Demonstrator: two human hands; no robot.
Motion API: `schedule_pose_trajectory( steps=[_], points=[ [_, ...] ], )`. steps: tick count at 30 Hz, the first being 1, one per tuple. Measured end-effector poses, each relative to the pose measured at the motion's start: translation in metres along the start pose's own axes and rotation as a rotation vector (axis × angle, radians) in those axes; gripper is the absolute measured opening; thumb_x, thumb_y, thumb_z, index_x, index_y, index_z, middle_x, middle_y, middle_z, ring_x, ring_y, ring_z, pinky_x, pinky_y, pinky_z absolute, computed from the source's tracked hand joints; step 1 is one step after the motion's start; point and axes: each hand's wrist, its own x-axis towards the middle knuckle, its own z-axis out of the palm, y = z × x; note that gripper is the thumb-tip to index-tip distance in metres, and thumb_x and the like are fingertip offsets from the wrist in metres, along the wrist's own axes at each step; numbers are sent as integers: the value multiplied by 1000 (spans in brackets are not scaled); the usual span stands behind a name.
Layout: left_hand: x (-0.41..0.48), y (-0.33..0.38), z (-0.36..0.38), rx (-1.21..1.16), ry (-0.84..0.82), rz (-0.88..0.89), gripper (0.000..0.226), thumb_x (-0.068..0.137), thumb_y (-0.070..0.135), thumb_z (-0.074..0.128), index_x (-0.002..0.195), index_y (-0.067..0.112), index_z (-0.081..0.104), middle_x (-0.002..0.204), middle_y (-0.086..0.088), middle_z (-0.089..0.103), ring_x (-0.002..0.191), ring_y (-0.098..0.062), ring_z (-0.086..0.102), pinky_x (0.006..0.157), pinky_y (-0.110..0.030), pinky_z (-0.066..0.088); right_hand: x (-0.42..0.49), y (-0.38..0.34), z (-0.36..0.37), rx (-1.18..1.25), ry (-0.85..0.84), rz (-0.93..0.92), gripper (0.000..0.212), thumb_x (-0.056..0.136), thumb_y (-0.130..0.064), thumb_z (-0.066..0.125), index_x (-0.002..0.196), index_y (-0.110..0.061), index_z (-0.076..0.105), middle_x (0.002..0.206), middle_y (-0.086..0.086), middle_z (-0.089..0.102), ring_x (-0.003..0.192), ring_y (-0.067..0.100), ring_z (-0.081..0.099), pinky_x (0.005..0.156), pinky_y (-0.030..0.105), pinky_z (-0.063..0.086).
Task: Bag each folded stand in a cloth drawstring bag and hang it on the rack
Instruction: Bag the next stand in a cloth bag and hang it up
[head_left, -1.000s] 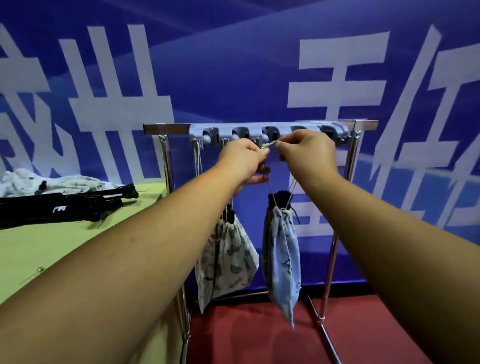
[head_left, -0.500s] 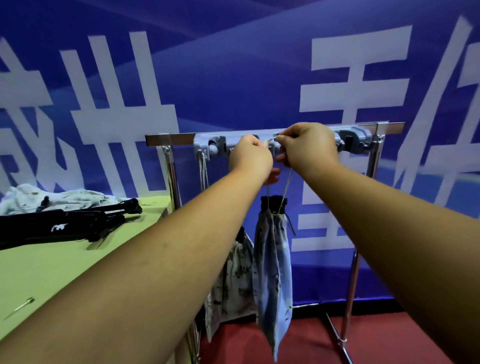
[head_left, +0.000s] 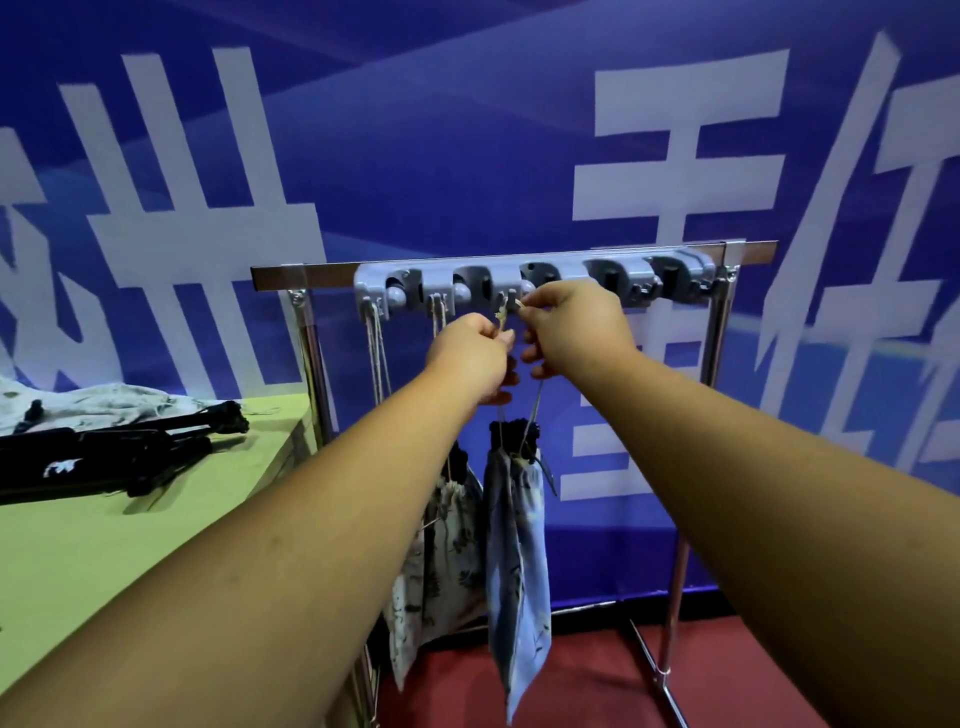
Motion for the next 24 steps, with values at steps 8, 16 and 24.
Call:
schedule_pose_trajectory(
  steps=[8, 16, 24],
  points=[
    [-38, 5, -23, 23, -133, -111, 16, 105, 4, 52, 99, 14, 63, 102, -13, 72, 79, -29, 62, 60, -32, 50, -21, -10, -15, -389, -33, -10, 31, 101, -4, 58, 84, -21, 78, 98, 8, 80, 95, 35, 76, 82, 54, 65],
    [-111, 39, -67, 99, -214, -10, 16, 105, 7, 55, 109, 14, 69, 109, -7, 76, 85, -27, 80, 76, -43, 65, -83, -60, -25, -358, -144, 18, 23, 105, -11, 57, 101, -8, 80, 90, 9, 81, 79, 25, 81, 76, 48, 68],
    [-178, 47, -125, 153, -188, -7, 22, 104, 4, 50, 108, 10, 70, 106, -11, 78, 74, -26, 68, 68, -40, 58, -152, -93, -10, -300, -206, -10, 24, 102, -11, 57, 94, -10, 80, 89, 9, 81, 77, 24, 80, 72, 49, 68]
  ],
)
